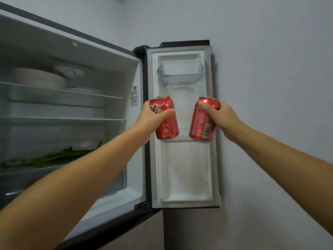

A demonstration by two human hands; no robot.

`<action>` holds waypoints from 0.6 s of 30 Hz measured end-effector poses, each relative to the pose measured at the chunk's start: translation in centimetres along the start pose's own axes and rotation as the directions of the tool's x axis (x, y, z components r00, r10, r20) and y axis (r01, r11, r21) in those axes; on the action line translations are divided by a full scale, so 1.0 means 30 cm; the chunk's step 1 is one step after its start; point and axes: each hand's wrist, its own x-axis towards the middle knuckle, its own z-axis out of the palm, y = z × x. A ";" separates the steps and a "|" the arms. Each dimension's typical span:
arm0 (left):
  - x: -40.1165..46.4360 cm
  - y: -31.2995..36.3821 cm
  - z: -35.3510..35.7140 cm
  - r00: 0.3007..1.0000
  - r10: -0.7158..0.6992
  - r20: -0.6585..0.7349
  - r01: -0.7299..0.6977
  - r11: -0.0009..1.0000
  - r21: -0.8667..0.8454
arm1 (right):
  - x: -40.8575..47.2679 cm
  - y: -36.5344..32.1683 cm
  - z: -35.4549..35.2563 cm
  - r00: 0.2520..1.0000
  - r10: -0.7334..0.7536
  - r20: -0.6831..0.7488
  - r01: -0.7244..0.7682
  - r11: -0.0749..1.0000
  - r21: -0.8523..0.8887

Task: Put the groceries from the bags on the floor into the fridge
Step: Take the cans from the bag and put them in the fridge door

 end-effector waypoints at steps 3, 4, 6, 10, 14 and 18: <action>0.196 0.031 0.025 0.994 0.105 0.041 -0.106 0.994 0.036 | 0.163 -0.048 0.048 0.990 -0.115 -0.078 0.111 0.993 -0.050; 0.243 0.031 0.038 0.991 0.125 0.053 -0.128 0.991 0.045 | 0.208 -0.048 0.064 0.986 -0.138 -0.099 0.131 0.989 -0.071; 0.317 0.009 0.063 0.988 0.140 0.072 -0.144 0.988 0.050 | 0.282 -0.018 0.092 0.979 -0.159 -0.127 0.141 0.980 -0.138; 0.393 -0.101 0.092 0.991 0.101 0.092 -0.109 0.990 0.092 | 0.349 0.098 0.138 0.984 -0.114 -0.135 0.075 0.960 -0.269; 0.427 -0.207 0.080 0.994 0.038 0.103 -0.051 0.990 0.129 | 0.345 0.213 0.172 0.992 -0.058 -0.110 0.023 0.954 -0.299; 0.424 -0.251 0.101 0.987 0.021 0.159 -0.052 0.979 0.196 | 0.331 0.279 0.176 0.996 -0.039 -0.081 0.008 0.936 -0.353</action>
